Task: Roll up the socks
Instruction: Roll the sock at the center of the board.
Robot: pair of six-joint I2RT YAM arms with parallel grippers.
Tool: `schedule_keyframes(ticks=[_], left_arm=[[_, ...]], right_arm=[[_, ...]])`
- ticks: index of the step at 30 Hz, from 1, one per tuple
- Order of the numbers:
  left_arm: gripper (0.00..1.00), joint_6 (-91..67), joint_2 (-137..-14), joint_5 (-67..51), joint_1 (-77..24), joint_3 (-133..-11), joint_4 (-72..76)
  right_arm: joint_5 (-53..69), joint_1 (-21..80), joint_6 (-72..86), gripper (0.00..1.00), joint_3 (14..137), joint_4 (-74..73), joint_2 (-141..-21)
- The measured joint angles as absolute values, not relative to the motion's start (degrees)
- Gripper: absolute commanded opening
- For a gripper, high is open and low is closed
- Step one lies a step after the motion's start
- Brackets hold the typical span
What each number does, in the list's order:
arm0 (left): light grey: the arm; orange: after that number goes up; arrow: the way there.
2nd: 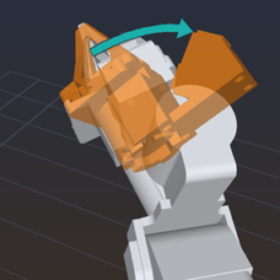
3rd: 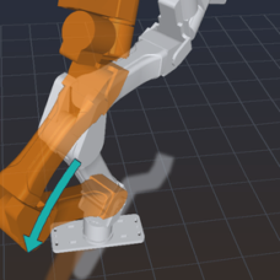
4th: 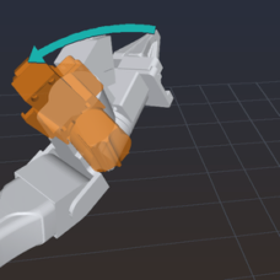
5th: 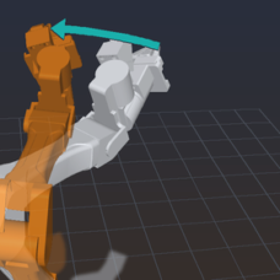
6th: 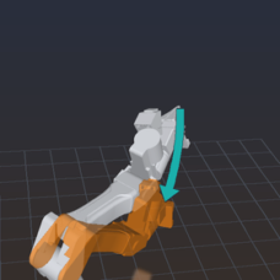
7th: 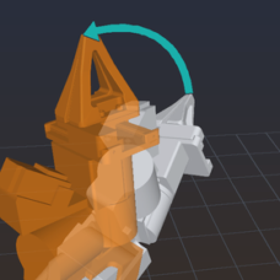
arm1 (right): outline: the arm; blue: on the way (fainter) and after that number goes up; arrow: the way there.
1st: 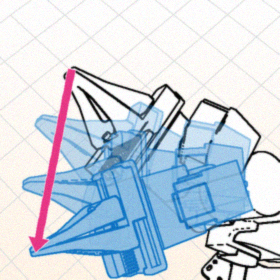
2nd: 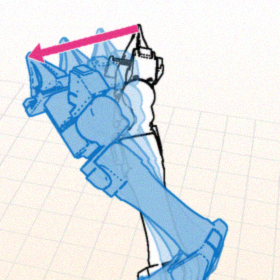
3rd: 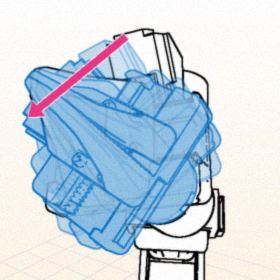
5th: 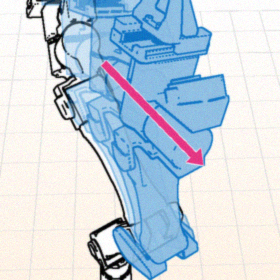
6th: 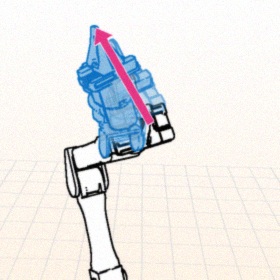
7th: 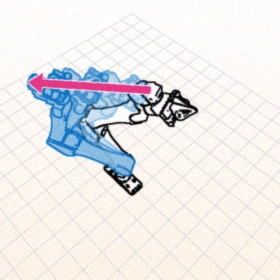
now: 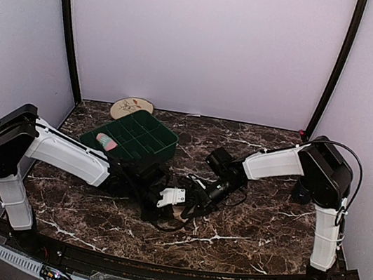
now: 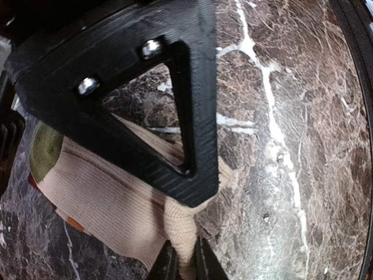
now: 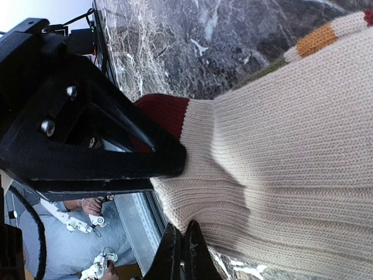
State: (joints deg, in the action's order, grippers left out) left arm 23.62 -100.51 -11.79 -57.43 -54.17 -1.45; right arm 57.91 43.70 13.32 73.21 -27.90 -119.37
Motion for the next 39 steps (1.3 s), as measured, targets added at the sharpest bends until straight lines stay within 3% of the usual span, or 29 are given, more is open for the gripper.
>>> schedule_keyframes(ticks=[3,10,17,19,25,39], left_arm=[[0.00,23.35,-100.86,-13.21,-56.71,-55.22,-2.81],[0.00,22.83,-102.54,-18.65,-53.87,-57.95,-5.37],[0.00,21.74,-105.95,-25.28,-52.49,-62.17,-9.63],[0.00,21.39,-107.50,-27.18,-52.36,-63.94,-11.31],[0.00,20.34,-112.62,-32.01,-51.92,-69.52,-16.19],[0.00,17.26,-117.03,-41.69,-45.93,-75.24,-22.09]], right_arm=[[57.89,43.68,13.13,0.00,73.08,-28.10,-119.37],[56.88,43.31,12.49,0.00,72.77,-28.82,-119.37],[54.85,42.59,12.45,0.15,72.66,-29.74,-119.37],[54.04,42.17,12.64,0.26,72.47,-29.69,-119.35],[52.88,41.12,14.11,0.39,70.81,-28.47,-118.34],[49.21,37.56,18.52,0.41,62.26,-21.98,-112.14]])
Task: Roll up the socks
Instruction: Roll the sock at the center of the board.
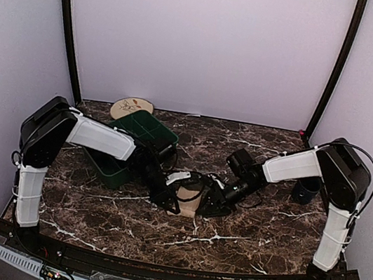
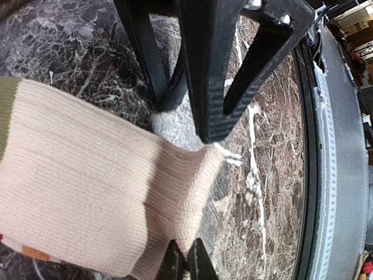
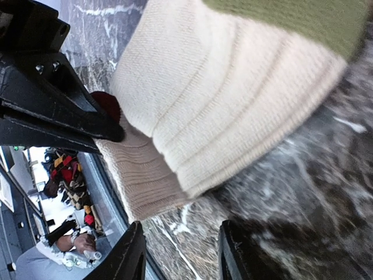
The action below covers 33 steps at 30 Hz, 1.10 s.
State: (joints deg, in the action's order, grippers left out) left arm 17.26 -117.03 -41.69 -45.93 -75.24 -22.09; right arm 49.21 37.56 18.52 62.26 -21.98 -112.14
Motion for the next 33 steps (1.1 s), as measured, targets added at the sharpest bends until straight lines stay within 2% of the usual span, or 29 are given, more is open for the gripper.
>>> schedule_keyframes(ticks=[6,13,21,33], left_arm=[[0.00,16.75,-121.34,-45.45,-45.87,-79.83,-25.58],[0.00,16.47,-124.64,-48.93,-45.76,-83.72,-29.61],[0.00,15.79,-128.86,-52.16,-43.88,-88.71,-34.11],[0.00,15.16,-131.41,-54.24,-40.07,-94.04,-36.97]], right_arm=[[42.87,37.01,19.57,0.40,58.74,-20.49,-107.55],[29.43,38.22,19.51,0.38,54.02,-19.75,-97.71],[8.62,48.80,16.05,0.33,52.07,-20.08,-90.65],[-10.96,62.04,8.78,0.38,51.48,-20.78,-87.74]])
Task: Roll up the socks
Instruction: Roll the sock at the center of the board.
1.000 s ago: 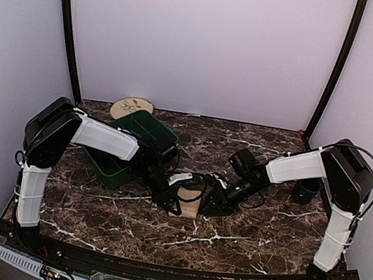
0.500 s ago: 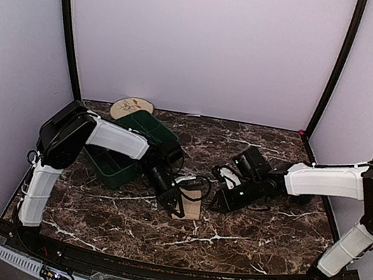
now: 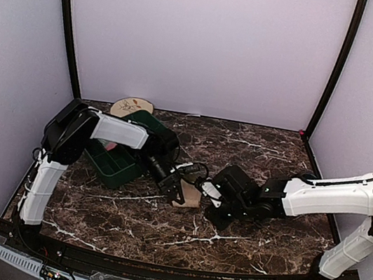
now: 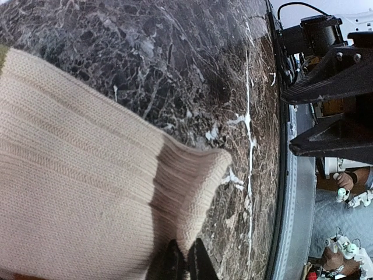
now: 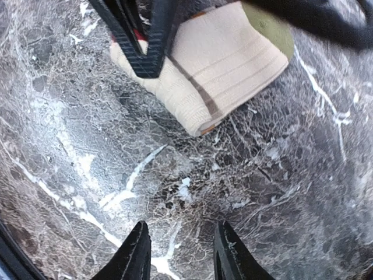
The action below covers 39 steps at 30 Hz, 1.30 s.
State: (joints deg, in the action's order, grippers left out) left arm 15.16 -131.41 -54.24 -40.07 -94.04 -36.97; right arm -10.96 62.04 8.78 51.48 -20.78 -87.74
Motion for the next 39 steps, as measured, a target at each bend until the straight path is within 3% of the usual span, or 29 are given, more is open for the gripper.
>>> schedule_keyframes(ticks=[22,38,39], left_arm=[[0.00,14.31,-135.94,-59.11,-38.76,-97.21,-38.61],[0.00,14.35,-136.11,-59.37,-38.65,-97.58,-38.94],[0.00,14.35,-136.11,-59.37,-38.65,-97.60,-38.96]], right_arm=[[-30.26,69.97,-16.71,0.57,57.93,-13.52,-103.72],[-39.53,69.97,-23.62,0.58,59.37,-1.93,-110.34],[-39.66,69.97,-23.66,0.46,59.35,-1.76,-110.41]])
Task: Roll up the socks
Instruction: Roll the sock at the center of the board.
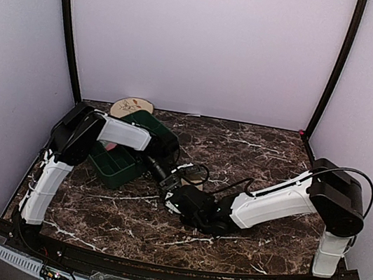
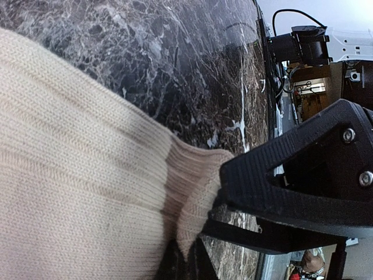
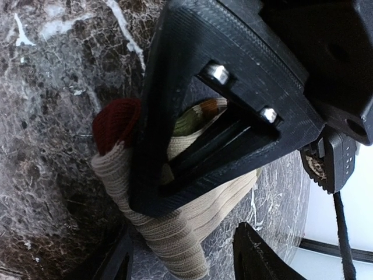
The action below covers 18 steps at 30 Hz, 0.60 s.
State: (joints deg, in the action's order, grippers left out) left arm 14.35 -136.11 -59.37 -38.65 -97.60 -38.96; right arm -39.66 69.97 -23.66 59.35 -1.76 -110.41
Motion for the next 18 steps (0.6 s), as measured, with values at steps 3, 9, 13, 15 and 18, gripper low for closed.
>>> schedule_keyframes(ticks=[3,9,13,15,18], left_arm=[[0.00,14.35,-136.18,-59.37,-38.63,-97.80,-39.16],[0.00,14.37,-136.38,-59.51,-38.41,-98.35,-39.27],[0.00,14.37,-136.53,-59.57,-38.33,-98.70,-39.18],[0.00,14.37,-136.62,-59.57,-38.22,-99.00,-39.18],[0.00,14.37,-136.73,-59.59,-37.98,-99.46,-39.09]], right_arm=[[-39.20,69.69,-23.90,0.39,59.29,-1.83,-110.56],[-36.75,67.77,-23.14,0.27,59.44,-2.00,-111.13],[-35.14,66.08,-22.72,0.22,61.17,-2.61,-112.20],[-34.39,65.52,-22.50,0.20,62.11,-3.09,-112.75],[-33.15,64.77,-22.22,0.14,63.44,-4.16,-113.40]])
